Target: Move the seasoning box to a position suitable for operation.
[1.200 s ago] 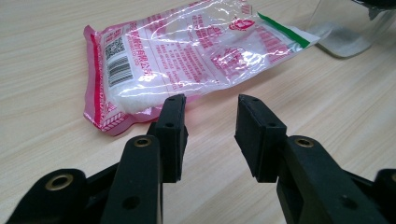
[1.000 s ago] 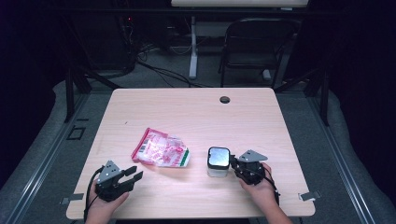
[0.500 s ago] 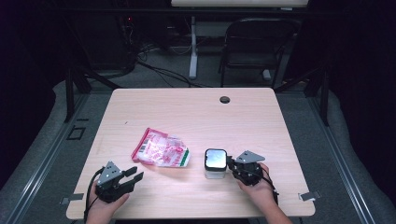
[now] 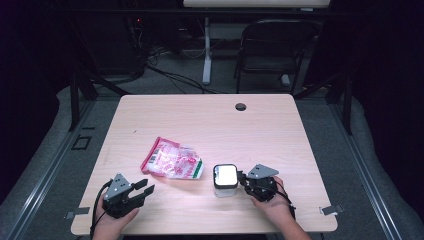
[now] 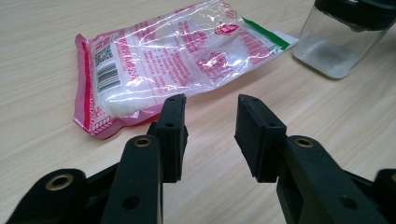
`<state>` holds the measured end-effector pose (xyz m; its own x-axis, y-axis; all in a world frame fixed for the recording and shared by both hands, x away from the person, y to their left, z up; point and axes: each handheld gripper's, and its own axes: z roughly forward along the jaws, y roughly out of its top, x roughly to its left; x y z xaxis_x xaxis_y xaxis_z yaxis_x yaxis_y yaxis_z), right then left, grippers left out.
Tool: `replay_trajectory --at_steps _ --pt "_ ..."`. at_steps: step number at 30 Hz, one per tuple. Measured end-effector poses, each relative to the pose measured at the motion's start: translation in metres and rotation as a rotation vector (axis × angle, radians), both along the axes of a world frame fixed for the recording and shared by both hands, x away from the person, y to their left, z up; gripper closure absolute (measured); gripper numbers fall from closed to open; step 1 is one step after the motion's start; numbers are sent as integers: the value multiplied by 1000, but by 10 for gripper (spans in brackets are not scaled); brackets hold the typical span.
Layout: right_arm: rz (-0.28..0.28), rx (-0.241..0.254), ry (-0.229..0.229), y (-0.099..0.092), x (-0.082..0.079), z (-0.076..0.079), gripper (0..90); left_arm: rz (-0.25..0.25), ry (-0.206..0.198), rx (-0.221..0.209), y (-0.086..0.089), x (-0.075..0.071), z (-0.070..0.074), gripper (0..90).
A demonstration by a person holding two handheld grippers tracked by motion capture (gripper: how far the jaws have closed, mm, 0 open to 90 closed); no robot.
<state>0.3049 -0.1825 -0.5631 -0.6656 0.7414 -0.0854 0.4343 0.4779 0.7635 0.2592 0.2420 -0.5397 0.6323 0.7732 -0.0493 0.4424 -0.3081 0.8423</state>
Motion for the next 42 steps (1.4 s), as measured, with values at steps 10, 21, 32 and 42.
replay_trajectory --at_steps 10,21,32,42 --pt "51 9 -3 5 -1 -1 773 -14 4 3 -2 1 0 630" --pt "121 26 8 13 -5 -1 771 -55 -46 0 -23 -2 12 627" --pt "89 128 90 3 0 -4 673 -169 -34 2 -88 12 18 676" --pt "40 138 80 -7 -15 4 655 -180 25 -40 -108 35 23 782"
